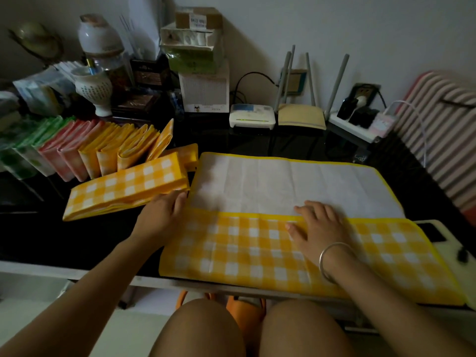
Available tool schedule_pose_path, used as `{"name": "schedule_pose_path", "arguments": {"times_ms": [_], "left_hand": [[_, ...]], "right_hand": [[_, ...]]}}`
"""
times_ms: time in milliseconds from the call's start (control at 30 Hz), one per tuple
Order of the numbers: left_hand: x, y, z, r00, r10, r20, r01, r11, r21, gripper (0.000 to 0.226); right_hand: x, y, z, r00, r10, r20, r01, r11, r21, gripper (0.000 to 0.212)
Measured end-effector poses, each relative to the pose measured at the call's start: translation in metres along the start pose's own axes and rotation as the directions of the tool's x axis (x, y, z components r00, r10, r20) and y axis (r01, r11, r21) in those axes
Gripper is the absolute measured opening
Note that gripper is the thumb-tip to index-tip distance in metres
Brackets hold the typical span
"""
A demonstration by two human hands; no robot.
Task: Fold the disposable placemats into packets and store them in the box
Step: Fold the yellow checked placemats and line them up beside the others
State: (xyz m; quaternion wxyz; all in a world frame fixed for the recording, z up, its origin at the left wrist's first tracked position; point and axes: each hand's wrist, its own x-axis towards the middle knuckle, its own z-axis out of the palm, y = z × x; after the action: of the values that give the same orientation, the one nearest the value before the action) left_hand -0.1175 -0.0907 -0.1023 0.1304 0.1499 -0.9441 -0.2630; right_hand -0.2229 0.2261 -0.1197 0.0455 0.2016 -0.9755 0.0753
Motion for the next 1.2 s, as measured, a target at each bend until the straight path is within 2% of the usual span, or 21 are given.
{"name": "schedule_pose_path", "arguments": {"times_ms": [100, 167, 233, 300, 367, 400, 467, 567, 667, 767, 833, 933, 1100, 1200], "left_hand": [[0.006, 0.005, -0.001, 0.996, -0.076, -0.055, 0.077, 0.997, 0.017, 0.028], [0.004, 0.014, -0.004, 0.986, -0.095, -0.137, 0.108, 0.990, 0.092, 0.019], [-0.006, 0.028, -0.007, 0.976, -0.066, -0.210, 0.107, 0.976, 0.190, 0.018], [-0.022, 0.045, -0.002, 0.977, 0.056, -0.207, -0.011, 0.977, 0.213, 0.021], [-0.040, 0.061, 0.009, 0.961, 0.269, -0.067, -0.254, 0.951, 0.176, 0.033], [-0.047, 0.064, 0.019, 0.929, 0.368, 0.030, -0.366, 0.910, 0.193, 0.043], [-0.054, 0.061, 0.037, 0.875, 0.425, 0.231, -0.476, 0.841, 0.256, 0.059], [-0.056, 0.048, 0.050, 0.875, 0.340, 0.345, -0.441, 0.854, 0.277, 0.072], [-0.057, 0.041, 0.056, 0.875, 0.360, 0.325, -0.460, 0.828, 0.321, 0.071], [-0.059, 0.043, 0.057, 0.884, 0.354, 0.305, -0.447, 0.832, 0.329, 0.067], [-0.060, 0.043, 0.058, 0.893, 0.348, 0.285, -0.434, 0.835, 0.339, 0.067], [-0.060, 0.044, 0.057, 0.909, 0.319, 0.269, -0.401, 0.845, 0.353, 0.067], [-0.060, 0.044, 0.059, 0.916, 0.296, 0.272, -0.383, 0.850, 0.363, 0.068], [-0.060, 0.045, 0.057, 0.915, 0.288, 0.283, -0.377, 0.860, 0.343, 0.069]], "right_hand": [[0.004, 0.001, -0.001, 1.000, -0.017, -0.012, 0.017, 1.000, -0.020, 0.058], [0.006, 0.002, -0.002, 0.999, -0.024, -0.024, 0.023, 1.000, -0.012, 0.042], [0.008, 0.003, -0.002, 0.998, -0.028, -0.060, 0.028, 1.000, 0.000, 0.035], [0.011, 0.004, -0.001, 0.997, -0.024, -0.071, 0.024, 1.000, 0.006, 0.033], [0.012, 0.005, 0.001, 0.997, -0.018, -0.081, 0.018, 1.000, 0.005, 0.032], [0.013, 0.005, 0.001, 0.996, -0.016, -0.093, 0.016, 1.000, 0.004, 0.031], [0.013, 0.004, 0.001, 0.994, -0.018, -0.111, 0.017, 1.000, -0.004, 0.031], [0.013, 0.003, 0.001, 0.994, -0.017, -0.110, 0.016, 1.000, -0.012, 0.031], [0.015, 0.002, 0.002, 0.995, 0.000, -0.102, -0.002, 1.000, -0.015, 0.034], [0.012, -0.004, -0.003, 0.997, 0.040, -0.064, -0.036, 0.998, 0.054, 0.060], [-0.002, -0.006, -0.006, 1.000, -0.002, -0.023, 0.004, 0.998, 0.063, 0.076], [-0.034, 0.001, -0.008, 0.994, -0.076, 0.083, 0.080, 0.996, -0.046, 0.082], [-0.047, 0.054, -0.012, 0.970, 0.200, 0.141, -0.171, 0.966, -0.193, 0.085], [-0.047, 0.071, -0.011, 0.954, 0.235, 0.188, -0.201, 0.963, -0.181, 0.081]]}}
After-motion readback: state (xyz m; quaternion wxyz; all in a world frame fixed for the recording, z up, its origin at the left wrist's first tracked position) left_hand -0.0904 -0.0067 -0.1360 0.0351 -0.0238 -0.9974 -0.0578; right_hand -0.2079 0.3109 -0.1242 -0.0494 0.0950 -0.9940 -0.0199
